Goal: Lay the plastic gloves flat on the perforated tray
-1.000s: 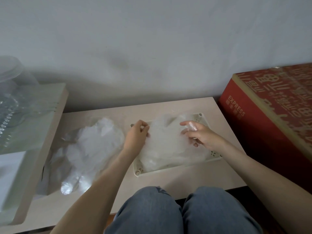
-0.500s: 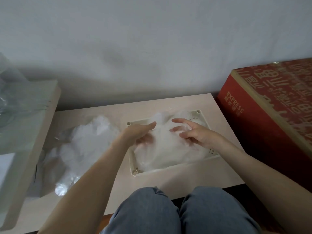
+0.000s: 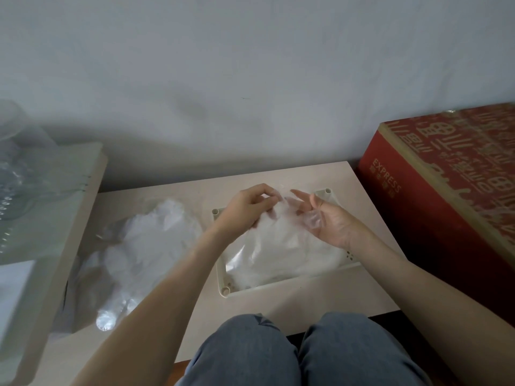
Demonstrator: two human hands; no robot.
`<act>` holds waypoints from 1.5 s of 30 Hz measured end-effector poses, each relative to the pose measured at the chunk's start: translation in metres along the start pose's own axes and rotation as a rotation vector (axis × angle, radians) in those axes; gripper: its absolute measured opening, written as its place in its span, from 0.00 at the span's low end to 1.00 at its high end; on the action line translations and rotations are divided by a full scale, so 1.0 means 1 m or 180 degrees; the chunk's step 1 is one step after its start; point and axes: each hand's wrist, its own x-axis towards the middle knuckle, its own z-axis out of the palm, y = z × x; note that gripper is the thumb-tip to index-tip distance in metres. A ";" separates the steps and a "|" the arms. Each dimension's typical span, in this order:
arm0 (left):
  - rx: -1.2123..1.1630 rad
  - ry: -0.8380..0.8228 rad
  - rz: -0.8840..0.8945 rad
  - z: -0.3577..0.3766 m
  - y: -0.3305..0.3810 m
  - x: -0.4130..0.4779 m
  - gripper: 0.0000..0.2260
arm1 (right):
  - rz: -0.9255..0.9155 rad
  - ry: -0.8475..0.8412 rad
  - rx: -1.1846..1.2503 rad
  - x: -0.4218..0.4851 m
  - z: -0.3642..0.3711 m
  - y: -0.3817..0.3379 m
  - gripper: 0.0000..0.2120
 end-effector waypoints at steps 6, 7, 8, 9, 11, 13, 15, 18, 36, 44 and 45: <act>-0.0192 0.0267 0.0382 0.007 0.023 -0.001 0.07 | -0.0039 -0.0425 0.0147 -0.009 0.027 -0.005 0.30; -0.0266 0.0328 0.0389 0.008 0.023 -0.001 0.06 | -0.0029 -0.0404 0.0123 -0.013 0.029 -0.006 0.28; -0.0328 0.0408 0.0384 0.008 0.022 0.000 0.05 | -0.0031 -0.0418 0.0104 -0.017 0.030 -0.008 0.30; -0.0317 0.0508 0.0366 0.008 0.021 0.001 0.05 | -0.0002 -0.0402 0.0083 -0.018 0.030 -0.009 0.34; -0.0110 0.0736 0.0318 0.006 0.016 0.003 0.05 | 0.0084 -0.0440 -0.0077 -0.023 0.028 -0.012 0.40; 0.0034 0.0925 0.0281 0.004 0.010 0.004 0.06 | 0.0218 -0.0543 -0.0391 -0.027 0.024 -0.015 0.39; 0.0117 0.1061 0.0224 0.003 0.003 0.004 0.07 | 0.0380 -0.0474 -0.0716 -0.033 0.020 -0.019 0.33; 0.0283 0.1172 0.0069 0.001 -0.009 0.004 0.09 | 0.0537 -0.0074 -0.1154 -0.038 0.012 -0.023 0.21; 0.1163 0.1279 -0.0120 0.009 -0.052 0.016 0.06 | 0.0314 0.0291 -0.1762 -0.017 -0.023 -0.015 0.14; 0.1236 0.1180 0.0053 0.008 -0.049 0.015 0.06 | 0.0076 0.0634 -0.1454 -0.008 -0.027 -0.025 0.11; 0.1315 0.1182 0.0073 0.008 -0.050 0.015 0.06 | 0.0026 0.0706 -0.1464 -0.008 -0.030 -0.027 0.11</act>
